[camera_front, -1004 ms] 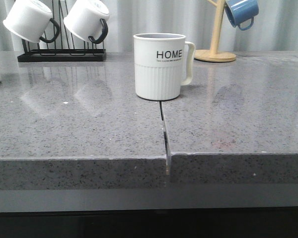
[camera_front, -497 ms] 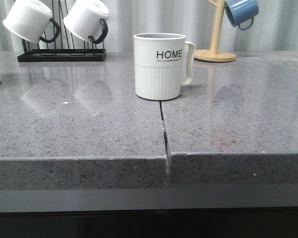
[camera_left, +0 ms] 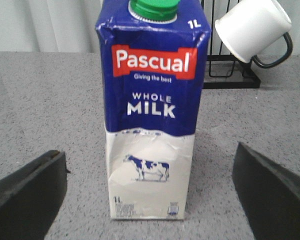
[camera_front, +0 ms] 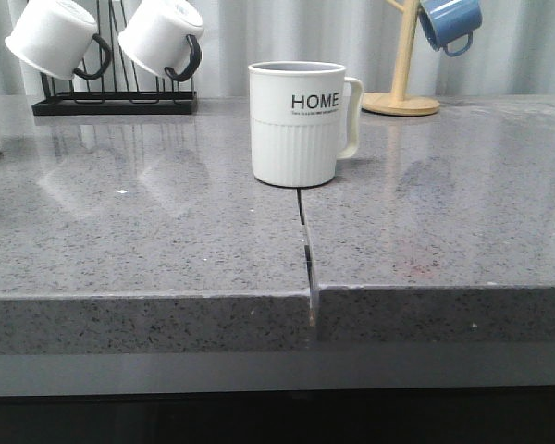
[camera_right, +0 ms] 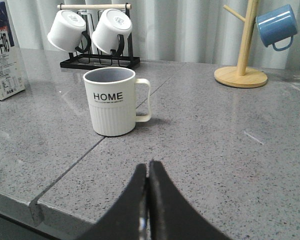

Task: Place milk next to cup
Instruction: 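Open the left gripper and grasp the Pascual milk carton, then carry the milk carton with the left gripper beside the HOME mug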

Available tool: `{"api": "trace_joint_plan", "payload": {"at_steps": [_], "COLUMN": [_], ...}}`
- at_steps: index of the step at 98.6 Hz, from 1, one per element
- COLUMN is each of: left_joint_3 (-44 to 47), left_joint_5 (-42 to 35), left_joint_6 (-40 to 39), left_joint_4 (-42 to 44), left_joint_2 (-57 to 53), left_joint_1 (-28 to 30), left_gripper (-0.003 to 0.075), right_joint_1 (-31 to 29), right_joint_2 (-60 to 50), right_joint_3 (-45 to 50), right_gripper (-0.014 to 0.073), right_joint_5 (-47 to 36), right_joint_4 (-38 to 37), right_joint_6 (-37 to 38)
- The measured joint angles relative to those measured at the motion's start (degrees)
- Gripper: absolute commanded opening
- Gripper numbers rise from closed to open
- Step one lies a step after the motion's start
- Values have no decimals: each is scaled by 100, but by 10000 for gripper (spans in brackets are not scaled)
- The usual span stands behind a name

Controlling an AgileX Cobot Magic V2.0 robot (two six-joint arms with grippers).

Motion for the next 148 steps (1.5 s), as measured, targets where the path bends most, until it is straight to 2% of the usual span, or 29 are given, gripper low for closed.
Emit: {"api": "trace_joint_plan", "payload": {"at_steps": [45,74,84,99,109,132,148], "left_joint_3": [-798,-834,-847,-847,-847,-847,-847], "left_joint_5": [-505,-2059,-2404,-2456,-2465,-2432,-1927], "left_joint_6": [-89,-127,-318,-540,-540,-540,-571], "left_joint_4": [-6,26,143,246,258,646,757], "left_joint_2": [1340,2095,2254,2275,2275,2239,1914], "left_joint_1": [0,0,0,0,0,0,-41], "left_gripper": [620,613,549,393,326,309,272], "right_joint_1": [0,0,0,0,0,0,0], "right_joint_2": [0,0,0,0,0,0,0], "right_joint_3": [0,0,0,0,0,0,0], "right_gripper": [-59,-59,-59,-59,-59,-59,-59], "right_joint_5": [0,0,0,0,0,0,0], "right_joint_4": [0,0,0,0,0,0,0], "right_joint_6": [0,0,0,0,0,0,0]}}
